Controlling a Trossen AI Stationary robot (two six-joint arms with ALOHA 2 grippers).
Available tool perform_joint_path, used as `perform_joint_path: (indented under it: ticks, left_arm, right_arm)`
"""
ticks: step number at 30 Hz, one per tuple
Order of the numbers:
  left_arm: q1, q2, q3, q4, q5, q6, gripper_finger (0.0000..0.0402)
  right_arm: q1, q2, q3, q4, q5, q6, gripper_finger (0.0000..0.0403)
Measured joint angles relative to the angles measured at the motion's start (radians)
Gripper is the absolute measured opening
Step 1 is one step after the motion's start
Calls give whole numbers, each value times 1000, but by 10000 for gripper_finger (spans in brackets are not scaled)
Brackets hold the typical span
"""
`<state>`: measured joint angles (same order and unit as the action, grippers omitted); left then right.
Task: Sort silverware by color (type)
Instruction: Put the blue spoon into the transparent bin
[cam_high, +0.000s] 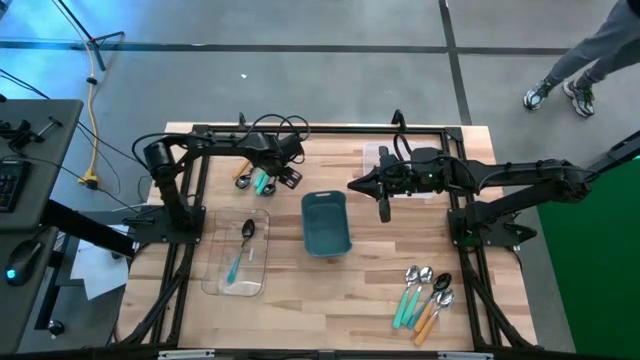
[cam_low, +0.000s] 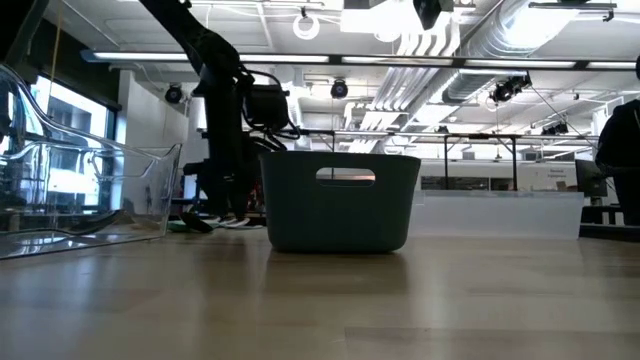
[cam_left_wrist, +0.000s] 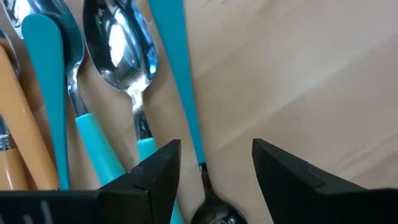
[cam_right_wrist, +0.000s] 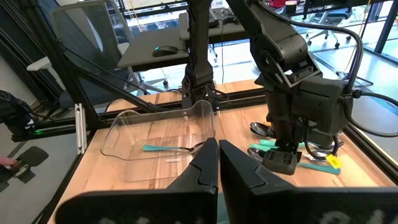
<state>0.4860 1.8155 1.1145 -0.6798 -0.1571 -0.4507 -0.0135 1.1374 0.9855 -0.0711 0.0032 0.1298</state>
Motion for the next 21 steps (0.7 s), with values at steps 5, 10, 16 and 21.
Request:
perform_joint_path:
  ticks: [5,10,16,21]
  left_arm:
    - [0,29,0,4,3,-16,187]
    - [0,52,2,4,21,-21,187]
    - [0,53,2,6,24,-15,161]
    - [0,54,2,12,54,15,74]
  right_arm:
    - [0,0,0,-1,0,0,0]
    - [0,0,0,-7,0,0,0]
    - [1,0,0,-8,1,0,0]
    - [1,0,0,-8,1,0,0]
